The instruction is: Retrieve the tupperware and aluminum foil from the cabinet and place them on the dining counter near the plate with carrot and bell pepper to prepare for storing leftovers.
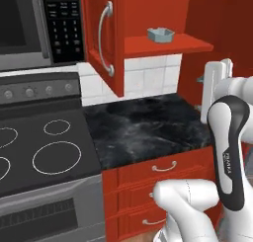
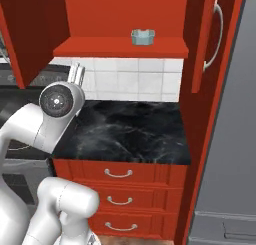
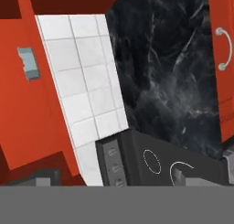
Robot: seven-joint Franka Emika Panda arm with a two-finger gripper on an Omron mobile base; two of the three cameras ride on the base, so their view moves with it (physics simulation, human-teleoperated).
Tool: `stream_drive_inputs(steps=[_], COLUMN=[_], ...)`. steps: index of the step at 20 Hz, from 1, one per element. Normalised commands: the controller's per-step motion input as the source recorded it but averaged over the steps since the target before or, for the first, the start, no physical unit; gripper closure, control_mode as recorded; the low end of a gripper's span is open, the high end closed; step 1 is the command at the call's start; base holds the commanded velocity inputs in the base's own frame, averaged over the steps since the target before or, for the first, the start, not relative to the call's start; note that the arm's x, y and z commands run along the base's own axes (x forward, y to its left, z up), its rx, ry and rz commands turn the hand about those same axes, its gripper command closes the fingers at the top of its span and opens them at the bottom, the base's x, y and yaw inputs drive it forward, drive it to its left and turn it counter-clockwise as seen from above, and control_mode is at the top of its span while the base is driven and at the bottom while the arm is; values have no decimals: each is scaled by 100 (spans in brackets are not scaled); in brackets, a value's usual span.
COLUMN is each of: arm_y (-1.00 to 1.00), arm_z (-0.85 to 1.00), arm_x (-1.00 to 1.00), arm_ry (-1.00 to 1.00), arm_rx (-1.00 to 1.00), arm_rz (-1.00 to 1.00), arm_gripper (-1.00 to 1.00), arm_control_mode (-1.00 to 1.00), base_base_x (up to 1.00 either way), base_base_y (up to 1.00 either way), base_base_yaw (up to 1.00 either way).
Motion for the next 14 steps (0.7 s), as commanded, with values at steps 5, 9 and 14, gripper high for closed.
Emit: stream_drive_inputs(steps=[5,9,14], arm_y=[0,0,0], arm_z=[0,0,0], arm_x=[0,0,0], arm_ry=[0,0,0], arm_rx=[0,0,0], arm_rz=[0,0,0], arm_gripper=[-100,-100,-100], arm_control_mode=[100,100,100], base_base_x=[39,43,52], base_base_y=[-71,-46,-42], base_base_yaw=[56,38,9])
